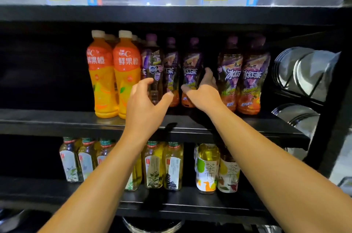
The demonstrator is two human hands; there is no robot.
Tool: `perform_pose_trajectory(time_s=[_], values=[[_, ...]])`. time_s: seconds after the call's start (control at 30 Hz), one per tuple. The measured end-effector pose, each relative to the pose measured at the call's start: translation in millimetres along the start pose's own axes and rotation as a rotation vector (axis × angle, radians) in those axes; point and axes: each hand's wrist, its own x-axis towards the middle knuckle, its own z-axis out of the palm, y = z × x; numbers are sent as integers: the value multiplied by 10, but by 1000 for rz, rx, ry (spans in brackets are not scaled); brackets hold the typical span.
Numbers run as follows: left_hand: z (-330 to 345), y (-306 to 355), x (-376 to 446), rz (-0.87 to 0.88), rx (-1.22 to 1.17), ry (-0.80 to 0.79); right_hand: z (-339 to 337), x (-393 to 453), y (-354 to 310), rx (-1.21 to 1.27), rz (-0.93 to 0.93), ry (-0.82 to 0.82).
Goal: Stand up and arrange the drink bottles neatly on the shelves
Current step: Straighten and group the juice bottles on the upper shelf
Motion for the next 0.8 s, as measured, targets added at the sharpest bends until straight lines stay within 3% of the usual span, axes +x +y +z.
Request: perform_pose_trajectory(time_s=[0.13,0.4,0.57,0.8], values=[[36,-20,-7,-26,-26,-50,111,309,-18,-14,183,-47],[57,-18,25,-28,-47,-112,51,185,35,-335,145,-56],[116,125,109,-18,-115,-138,-171,-400,98,-215,-97,20],[-8,320,139,60,-304,-194,-271,-746,-58,-20,-331,-143]])
